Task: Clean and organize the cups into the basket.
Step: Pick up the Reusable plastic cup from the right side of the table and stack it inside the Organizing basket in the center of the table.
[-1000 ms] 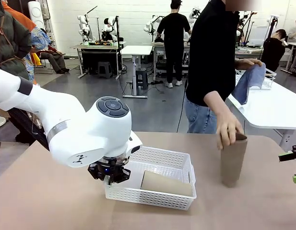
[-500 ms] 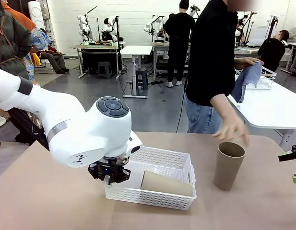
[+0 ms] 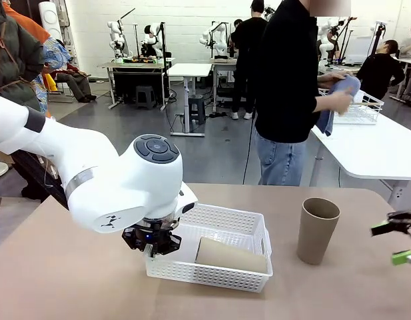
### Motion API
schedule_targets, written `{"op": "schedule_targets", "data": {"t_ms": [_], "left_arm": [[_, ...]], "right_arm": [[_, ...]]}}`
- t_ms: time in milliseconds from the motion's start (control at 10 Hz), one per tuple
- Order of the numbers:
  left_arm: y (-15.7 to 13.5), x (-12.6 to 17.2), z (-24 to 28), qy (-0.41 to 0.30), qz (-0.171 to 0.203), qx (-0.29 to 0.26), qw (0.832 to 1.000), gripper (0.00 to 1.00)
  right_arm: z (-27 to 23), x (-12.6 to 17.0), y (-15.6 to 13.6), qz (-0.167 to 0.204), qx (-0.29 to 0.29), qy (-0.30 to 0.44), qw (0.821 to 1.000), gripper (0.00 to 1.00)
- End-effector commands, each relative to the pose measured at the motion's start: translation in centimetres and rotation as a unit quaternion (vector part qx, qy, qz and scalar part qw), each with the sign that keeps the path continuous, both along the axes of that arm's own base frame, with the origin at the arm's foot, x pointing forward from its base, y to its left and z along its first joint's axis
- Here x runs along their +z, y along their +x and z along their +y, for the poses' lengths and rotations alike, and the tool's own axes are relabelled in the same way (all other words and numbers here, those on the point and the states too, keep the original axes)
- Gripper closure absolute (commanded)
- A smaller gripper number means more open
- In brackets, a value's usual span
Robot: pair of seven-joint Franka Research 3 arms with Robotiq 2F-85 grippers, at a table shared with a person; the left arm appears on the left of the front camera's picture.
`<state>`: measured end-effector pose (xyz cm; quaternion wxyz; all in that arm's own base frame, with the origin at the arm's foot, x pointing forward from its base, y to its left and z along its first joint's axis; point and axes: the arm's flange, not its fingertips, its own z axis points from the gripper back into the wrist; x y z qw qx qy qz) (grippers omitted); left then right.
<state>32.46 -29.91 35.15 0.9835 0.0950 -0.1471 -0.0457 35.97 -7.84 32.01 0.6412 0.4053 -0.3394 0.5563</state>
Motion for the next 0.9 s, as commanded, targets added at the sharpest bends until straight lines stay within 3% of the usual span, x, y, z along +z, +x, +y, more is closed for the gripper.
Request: {"op": "schedule_targets", "data": {"t_ms": [0, 300, 800], "left_arm": [[-0.2, -0.2, 0.1, 0.008, -0.005, -0.002, 1.0, 1.0], [-0.2, -0.2, 0.1, 0.008, -0.005, -0.002, 1.0, 1.0], [-0.2, -0.2, 0.1, 0.008, -0.005, -0.002, 1.0, 1.0]], "right_arm": [[1.8, -2.7, 3.3, 0.03, -0.011, -0.005, 0.999, 0.0], [3.5, -4.7, 4.8, 0.048, -0.022, -0.017, 0.998, 0.0], [5.6, -7.7, 7.6, 0.038, -0.029, -0.007, 0.999, 0.0]]}}
